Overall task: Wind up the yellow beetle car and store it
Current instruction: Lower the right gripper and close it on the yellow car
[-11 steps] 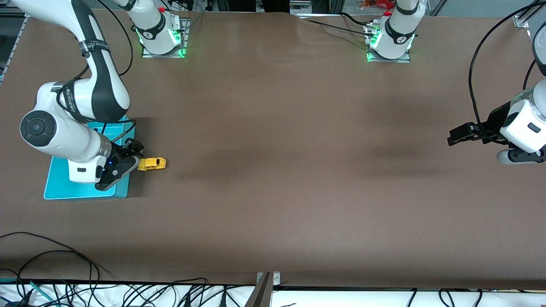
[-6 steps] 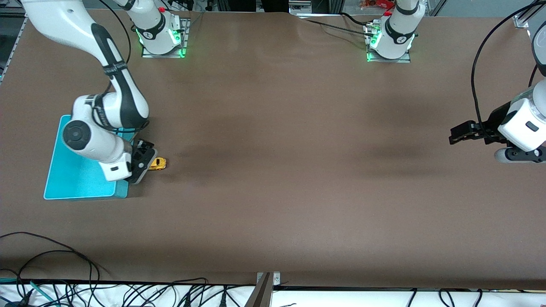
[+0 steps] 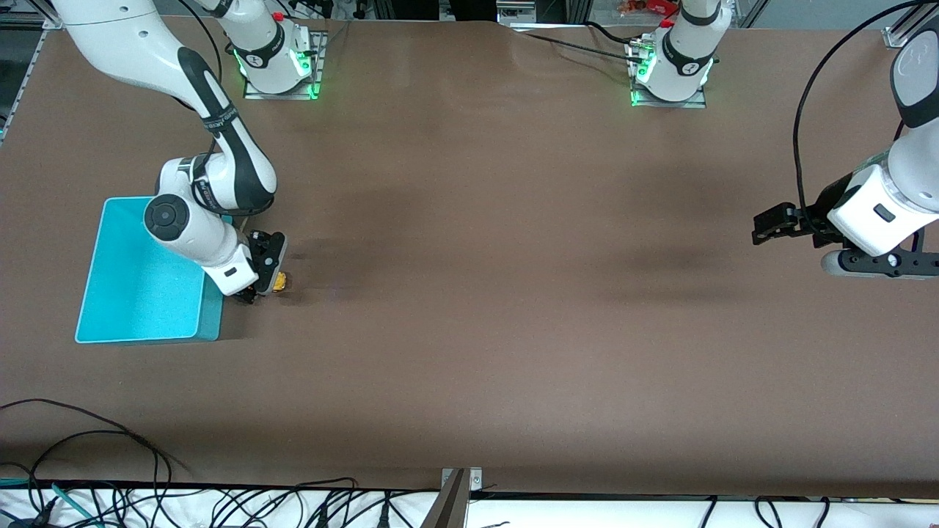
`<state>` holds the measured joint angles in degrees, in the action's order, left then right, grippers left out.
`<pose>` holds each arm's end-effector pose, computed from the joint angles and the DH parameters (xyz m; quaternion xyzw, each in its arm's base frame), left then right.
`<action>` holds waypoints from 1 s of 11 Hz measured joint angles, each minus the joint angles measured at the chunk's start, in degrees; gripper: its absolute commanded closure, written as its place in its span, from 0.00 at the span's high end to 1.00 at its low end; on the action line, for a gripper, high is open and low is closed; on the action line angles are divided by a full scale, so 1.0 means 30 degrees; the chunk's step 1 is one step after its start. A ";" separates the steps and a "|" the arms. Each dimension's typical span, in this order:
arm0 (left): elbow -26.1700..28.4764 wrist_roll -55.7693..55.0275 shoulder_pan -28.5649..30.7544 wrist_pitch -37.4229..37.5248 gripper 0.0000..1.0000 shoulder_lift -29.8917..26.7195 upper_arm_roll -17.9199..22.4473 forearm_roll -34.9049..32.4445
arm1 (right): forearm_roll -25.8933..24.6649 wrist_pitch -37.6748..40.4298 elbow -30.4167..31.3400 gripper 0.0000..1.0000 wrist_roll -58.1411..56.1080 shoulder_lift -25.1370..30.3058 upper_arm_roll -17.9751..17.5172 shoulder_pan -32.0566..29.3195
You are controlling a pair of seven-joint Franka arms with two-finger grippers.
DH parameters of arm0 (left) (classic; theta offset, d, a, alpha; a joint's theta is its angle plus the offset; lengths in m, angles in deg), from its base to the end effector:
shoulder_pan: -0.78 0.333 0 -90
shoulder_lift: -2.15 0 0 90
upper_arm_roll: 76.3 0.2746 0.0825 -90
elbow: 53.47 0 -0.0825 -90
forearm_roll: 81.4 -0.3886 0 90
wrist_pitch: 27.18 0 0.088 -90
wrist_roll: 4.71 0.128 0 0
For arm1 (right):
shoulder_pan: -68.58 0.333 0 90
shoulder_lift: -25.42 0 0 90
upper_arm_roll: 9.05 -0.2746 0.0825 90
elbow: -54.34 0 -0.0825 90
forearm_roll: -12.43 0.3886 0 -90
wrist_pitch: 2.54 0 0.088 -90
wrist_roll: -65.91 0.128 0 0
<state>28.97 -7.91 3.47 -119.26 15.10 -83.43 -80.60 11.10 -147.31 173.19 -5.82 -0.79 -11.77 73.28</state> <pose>0.6153 -0.0430 0.4959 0.9993 -0.0092 -0.0293 0.0190 0.5680 0.0751 0.1435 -0.7663 -0.6425 -0.0002 0.0044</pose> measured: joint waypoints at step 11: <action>-0.0015 0.0060 0.0000 0.0001 1.00 -0.0020 -0.0386 0.0000 | -0.0006 -0.3572 0.1570 0.57 -0.5188 -0.0257 0.0009 -0.1031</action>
<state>28.92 -7.73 3.48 -119.25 15.04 -84.58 -80.60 11.09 -158.03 177.90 -21.39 -1.56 -11.74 70.18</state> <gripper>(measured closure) 0.000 0.057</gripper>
